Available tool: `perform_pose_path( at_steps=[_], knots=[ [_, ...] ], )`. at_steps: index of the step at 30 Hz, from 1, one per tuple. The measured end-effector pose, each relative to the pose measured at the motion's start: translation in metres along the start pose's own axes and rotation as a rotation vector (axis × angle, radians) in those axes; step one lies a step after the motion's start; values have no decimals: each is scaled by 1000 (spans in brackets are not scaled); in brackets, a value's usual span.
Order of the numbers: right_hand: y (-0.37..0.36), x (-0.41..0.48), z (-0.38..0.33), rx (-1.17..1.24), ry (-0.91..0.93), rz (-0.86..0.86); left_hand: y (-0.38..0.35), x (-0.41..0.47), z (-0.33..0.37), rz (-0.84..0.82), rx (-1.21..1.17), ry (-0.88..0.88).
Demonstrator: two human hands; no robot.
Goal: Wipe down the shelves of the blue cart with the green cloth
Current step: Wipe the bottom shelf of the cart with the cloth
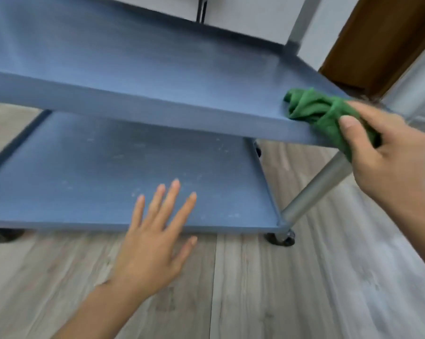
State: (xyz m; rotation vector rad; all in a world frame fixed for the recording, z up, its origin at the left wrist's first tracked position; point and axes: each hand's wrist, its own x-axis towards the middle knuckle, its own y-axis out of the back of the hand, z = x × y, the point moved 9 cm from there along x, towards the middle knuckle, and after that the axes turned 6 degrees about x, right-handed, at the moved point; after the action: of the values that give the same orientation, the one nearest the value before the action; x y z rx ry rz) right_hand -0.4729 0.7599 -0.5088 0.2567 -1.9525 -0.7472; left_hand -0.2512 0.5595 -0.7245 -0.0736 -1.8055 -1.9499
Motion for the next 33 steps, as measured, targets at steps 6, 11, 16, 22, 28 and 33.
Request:
perform_pose_path(
  at_steps=[6, 11, 16, 22, 28, 33],
  knots=[
    [-69, -94, -1, 261, -27, -147, -106, -19, -18, -528, 143, 113],
    [-162, -126, 58, 341, -355, -407, -130, -26, -36, -645, 163, 193],
    [-180, -142, 105, 79, -422, -357, -141, -37, -44, -615, 154, 216],
    [-237, -214, 122, -338, -494, -645, -146, -32, -62, -508, 133, 268],
    [-267, -228, 117, -210, -580, -611, -150, -28, -92, -439, 143, 242],
    [-294, -219, 72, -183, -573, -645, -150, -34, -98, -390, 105, 217]
  ],
)
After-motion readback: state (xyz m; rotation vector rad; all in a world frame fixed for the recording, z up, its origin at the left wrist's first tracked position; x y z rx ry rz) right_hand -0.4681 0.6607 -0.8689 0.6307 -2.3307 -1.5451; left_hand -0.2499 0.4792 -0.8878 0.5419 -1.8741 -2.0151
